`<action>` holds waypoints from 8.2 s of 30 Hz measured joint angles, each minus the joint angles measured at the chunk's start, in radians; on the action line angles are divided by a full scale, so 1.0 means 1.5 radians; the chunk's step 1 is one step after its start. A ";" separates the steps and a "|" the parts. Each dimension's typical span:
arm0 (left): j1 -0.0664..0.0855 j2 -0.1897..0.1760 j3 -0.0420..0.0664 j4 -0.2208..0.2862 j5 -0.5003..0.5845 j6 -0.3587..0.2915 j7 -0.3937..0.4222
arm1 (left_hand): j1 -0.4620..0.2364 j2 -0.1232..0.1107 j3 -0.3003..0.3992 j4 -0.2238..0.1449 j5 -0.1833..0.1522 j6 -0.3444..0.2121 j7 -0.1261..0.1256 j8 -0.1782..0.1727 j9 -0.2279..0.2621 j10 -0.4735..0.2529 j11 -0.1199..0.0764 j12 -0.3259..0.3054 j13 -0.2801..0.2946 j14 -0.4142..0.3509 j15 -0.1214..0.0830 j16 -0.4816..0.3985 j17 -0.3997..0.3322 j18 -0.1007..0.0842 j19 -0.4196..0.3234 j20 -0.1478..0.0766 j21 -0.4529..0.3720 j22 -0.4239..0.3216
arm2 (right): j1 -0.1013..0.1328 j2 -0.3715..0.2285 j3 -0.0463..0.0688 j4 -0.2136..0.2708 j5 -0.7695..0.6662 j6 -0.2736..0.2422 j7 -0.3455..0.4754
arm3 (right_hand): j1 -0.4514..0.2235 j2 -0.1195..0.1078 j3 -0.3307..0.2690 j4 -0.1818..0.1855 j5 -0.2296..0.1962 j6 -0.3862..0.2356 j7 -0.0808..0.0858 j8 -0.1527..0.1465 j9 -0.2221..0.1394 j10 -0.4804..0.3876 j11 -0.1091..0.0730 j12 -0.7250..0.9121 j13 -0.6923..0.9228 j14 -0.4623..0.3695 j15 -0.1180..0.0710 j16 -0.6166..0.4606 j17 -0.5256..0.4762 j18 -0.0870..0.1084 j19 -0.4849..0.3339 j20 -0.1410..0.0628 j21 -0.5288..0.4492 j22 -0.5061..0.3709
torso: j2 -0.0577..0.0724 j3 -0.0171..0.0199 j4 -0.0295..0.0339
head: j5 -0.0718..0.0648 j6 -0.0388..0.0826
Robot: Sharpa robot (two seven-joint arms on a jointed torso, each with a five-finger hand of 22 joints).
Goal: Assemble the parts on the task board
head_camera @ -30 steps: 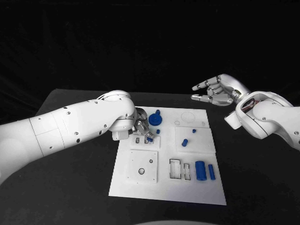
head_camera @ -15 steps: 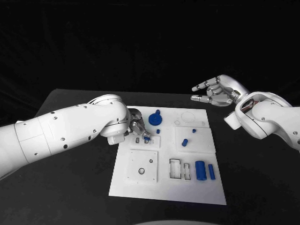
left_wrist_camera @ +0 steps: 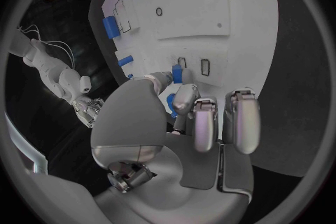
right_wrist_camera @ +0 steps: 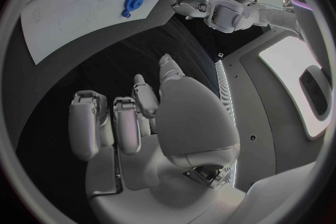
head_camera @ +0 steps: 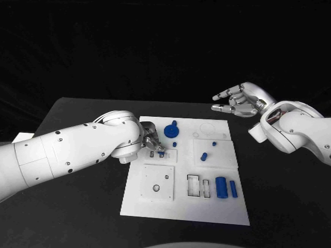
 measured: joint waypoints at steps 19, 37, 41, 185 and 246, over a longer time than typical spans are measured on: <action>-0.004 0.003 0.000 0.002 -0.035 0.032 0.000 | -0.005 -0.005 0.009 -0.009 -0.002 0.004 0.001 0.000 0.001 0.000 0.000 0.000 0.000 0.000 0.000 0.000 0.000 0.000 0.000 0.000 0.000 0.000 | -0.001 0.000 0.000 -0.001 0.000 0.003 0.001 | -0.002 0.002 0.000 0.000 0.000 0.000 0.000 0.000 0.000 0.000 0.000 0.000 0.000 0.000 0.000 0.000 0.000 0.000 0.000 0.000 0.000 0.000 | 0.001 0.0000 -0.0004 | 0.002 -0.004; -0.004 0.006 0.001 -0.004 -0.018 0.052 -0.001 | -0.009 0.000 0.017 -0.009 -0.004 0.006 0.001 0.001 0.001 0.005 0.000 0.003 0.001 0.000 0.000 0.000 0.000 0.000 0.000 0.000 0.000 0.000 | -0.001 0.001 0.000 -0.001 0.001 0.007 0.001 | -0.002 0.002 -0.002 0.002 0.000 0.000 0.000 0.000 0.000 0.000 0.000 0.000 0.000 0.000 0.000 0.000 0.000 0.000 0.000 0.000 0.000 -0.001 | 0.001 0.0001 0.0000 | 0.003 -0.008; -0.003 0.011 0.001 -0.011 -0.004 0.053 -0.003 | -0.020 0.006 0.021 -0.010 -0.004 0.008 0.001 0.003 0.005 0.005 0.000 0.003 0.001 0.000 0.000 0.000 0.000 0.000 0.000 0.000 0.000 0.000 | -0.001 0.001 0.000 0.000 0.001 0.007 0.001 | -0.002 0.002 -0.002 0.002 0.000 0.000 0.000 0.000 0.000 0.000 0.000 0.000 0.000 0.000 0.000 0.000 0.000 0.000 0.000 0.000 0.000 -0.001 | 0.001 0.0001 -0.0002 | 0.003 -0.008; 0.038 0.098 0.029 -0.247 -0.015 0.177 0.014 | -0.048 0.095 -0.335 0.013 -0.039 0.030 0.008 -0.052 -0.106 0.002 0.012 0.016 -0.001 0.002 0.014 0.000 0.000 0.000 0.000 0.014 0.005 0.000 | -0.010 0.019 -0.001 -0.016 0.007 0.019 0.009 | -0.010 0.010 -0.011 0.007 0.002 0.000 0.000 0.000 -0.001 -0.005 0.000 -0.009 -0.009 0.000 0.000 -0.004 0.000 0.000 -0.002 0.002 -0.005 -0.008 | 0.003 -0.0009 -0.0016 | 0.001 -0.005; 0.013 -0.036 0.006 -0.018 0.021 0.019 0.053 | -0.041 0.022 0.043 -0.056 0.036 0.014 0.007 0.004 -0.096 0.014 0.005 0.008 -0.018 0.000 0.007 0.000 0.000 0.000 0.000 0.005 0.000 0.000 | -0.013 0.018 -0.004 -0.018 0.008 0.033 0.010 | -0.013 0.013 -0.013 0.006 0.003 0.000 0.000 0.000 0.000 -0.005 0.000 -0.009 -0.008 0.000 0.000 -0.004 0.000 0.000 -0.002 0.002 -0.005 -0.008 | -0.006 0.0029 0.0045 | -0.001 -0.017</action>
